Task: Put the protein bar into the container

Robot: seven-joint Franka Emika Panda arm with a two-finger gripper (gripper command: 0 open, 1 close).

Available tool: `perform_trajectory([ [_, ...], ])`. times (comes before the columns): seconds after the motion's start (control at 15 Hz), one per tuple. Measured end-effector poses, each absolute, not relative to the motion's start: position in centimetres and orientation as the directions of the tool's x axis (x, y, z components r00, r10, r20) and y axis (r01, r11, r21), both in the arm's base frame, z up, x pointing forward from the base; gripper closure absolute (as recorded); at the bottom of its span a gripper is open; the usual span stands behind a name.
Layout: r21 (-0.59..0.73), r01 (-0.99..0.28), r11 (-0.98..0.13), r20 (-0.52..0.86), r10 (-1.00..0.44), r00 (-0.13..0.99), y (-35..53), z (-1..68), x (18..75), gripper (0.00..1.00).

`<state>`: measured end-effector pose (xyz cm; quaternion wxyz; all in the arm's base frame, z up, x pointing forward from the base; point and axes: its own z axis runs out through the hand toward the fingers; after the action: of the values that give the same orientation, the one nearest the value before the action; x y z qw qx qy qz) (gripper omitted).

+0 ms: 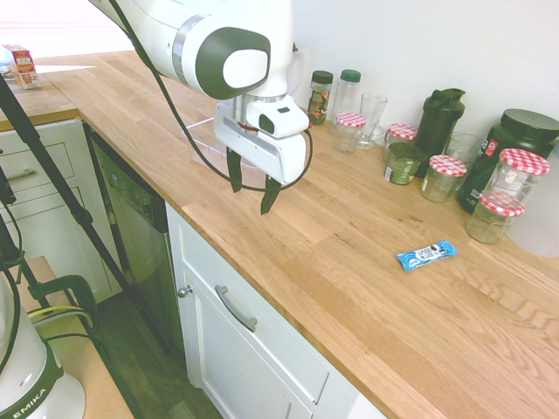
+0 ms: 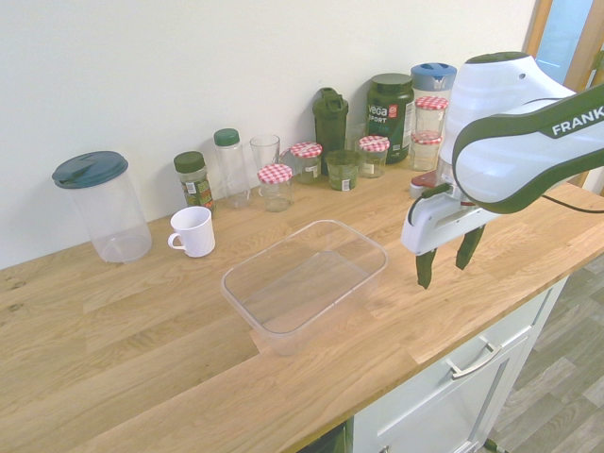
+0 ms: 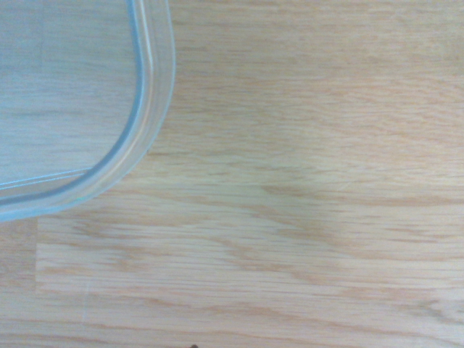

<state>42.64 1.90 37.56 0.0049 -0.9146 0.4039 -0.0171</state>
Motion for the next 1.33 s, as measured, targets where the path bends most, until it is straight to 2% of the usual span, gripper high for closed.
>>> perform_trajectory([
  [0.33, -0.024, -0.751, -0.660, 0.030, -0.751, 0.659, -0.1, 37.9, 42.9, 0.00],
  [0.67, -0.052, -0.810, -0.585, 0.033, -0.811, 0.584, -10.7, 41.2, 44.1, 0.00],
  [0.93, -0.060, -0.847, -0.528, 0.031, -0.849, 0.527, -19.4, 43.0, 47.0, 0.00],
  [1.33, -0.085, -0.871, -0.485, 0.009, -0.874, 0.486, -24.9, 42.1, 53.0, 0.00],
])
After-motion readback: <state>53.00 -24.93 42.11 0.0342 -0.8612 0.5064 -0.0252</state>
